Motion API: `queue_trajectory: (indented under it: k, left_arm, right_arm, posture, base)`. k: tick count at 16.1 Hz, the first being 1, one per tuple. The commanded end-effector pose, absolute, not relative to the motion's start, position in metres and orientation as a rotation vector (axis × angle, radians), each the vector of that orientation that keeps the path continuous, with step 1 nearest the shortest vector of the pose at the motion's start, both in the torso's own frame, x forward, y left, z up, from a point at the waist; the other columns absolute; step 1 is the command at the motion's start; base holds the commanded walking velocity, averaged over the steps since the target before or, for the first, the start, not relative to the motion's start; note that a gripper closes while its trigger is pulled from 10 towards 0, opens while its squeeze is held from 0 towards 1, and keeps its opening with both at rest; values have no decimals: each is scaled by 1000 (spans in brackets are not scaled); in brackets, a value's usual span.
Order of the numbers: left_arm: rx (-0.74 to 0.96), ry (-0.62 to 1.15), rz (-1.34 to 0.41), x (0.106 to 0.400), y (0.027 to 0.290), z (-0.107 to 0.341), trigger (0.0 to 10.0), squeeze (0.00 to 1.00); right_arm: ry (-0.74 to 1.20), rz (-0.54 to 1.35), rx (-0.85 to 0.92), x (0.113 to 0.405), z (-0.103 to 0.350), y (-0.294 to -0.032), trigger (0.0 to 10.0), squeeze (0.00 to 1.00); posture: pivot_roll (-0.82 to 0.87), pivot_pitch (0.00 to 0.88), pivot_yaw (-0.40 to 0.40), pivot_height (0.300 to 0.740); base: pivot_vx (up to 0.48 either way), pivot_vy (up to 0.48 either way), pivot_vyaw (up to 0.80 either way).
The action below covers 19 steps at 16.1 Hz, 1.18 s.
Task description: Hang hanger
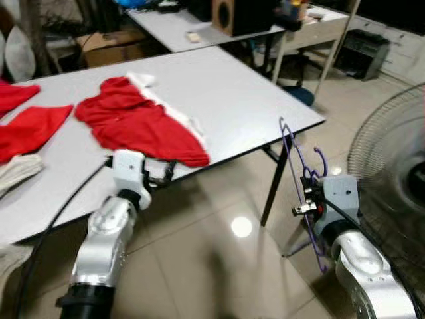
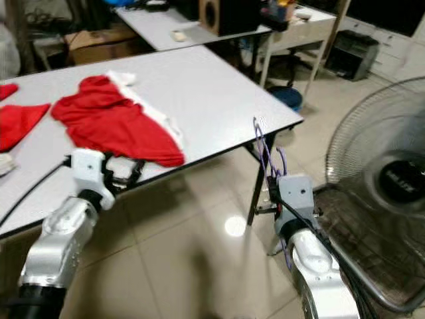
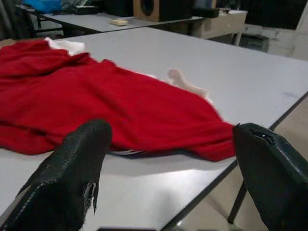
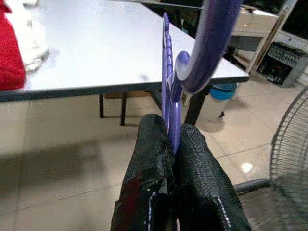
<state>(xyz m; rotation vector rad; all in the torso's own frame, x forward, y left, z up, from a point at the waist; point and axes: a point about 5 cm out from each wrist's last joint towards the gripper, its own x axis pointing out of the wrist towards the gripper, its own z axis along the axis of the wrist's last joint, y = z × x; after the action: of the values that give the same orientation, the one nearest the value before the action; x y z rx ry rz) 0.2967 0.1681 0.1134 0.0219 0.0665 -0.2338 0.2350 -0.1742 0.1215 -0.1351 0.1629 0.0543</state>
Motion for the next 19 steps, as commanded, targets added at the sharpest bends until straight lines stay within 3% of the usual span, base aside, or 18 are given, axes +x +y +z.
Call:
queue_trajectory:
  k: [1,9,13,19]
  left_arm:
    - [34,41,-266,301,157,119,10000,0]
    - [40,23,-344,307,142,120,10000,0]
    - [18,20,-357,313,134,118,10000,0]
    - [9,24,-303,312,143,111,10000,0]
  right_arm:
    - [142,31,-105,238,124,-180,10000,0]
    - [91,-4,-108,246,126,-180,10000,0]
    - [86,26,-169,241,131,-181,10000,0]
    - [89,93,-247,246,132,-179,10000,0]
  posture:
    - [-188,0,30,740]
    - [-215,0,74,740]
    - [-268,0,91,740]
    - [-267,0,56,740]
  base:
    - [0,0,0]
    - [0,0,0]
    - [308,0,0]
    - [327,0,133]
